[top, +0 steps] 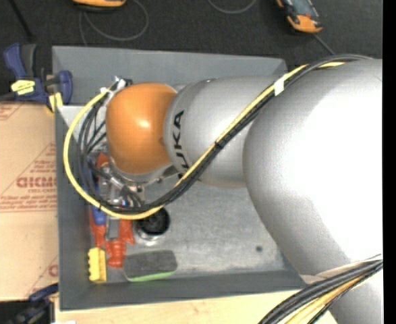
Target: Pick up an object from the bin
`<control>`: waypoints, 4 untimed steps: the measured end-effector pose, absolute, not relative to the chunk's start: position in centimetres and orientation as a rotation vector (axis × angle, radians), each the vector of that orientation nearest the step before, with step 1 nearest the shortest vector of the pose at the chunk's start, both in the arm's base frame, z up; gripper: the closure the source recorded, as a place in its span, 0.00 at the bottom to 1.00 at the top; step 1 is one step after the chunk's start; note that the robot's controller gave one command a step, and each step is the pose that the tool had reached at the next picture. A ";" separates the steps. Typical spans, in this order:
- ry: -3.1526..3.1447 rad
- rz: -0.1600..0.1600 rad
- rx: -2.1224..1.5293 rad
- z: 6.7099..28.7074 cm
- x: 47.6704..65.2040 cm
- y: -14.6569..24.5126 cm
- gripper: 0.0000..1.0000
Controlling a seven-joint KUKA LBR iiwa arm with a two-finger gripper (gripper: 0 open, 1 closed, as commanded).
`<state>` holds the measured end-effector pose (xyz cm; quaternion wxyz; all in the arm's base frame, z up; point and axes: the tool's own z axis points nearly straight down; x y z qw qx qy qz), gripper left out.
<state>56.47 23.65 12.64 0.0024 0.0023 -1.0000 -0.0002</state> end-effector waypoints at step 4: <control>-3.142 -0.003 0.156 11.4 61.2 17.1 0.00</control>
Offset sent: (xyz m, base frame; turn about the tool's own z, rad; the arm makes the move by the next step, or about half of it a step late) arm 0.0881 -0.0132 -0.0564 -0.2054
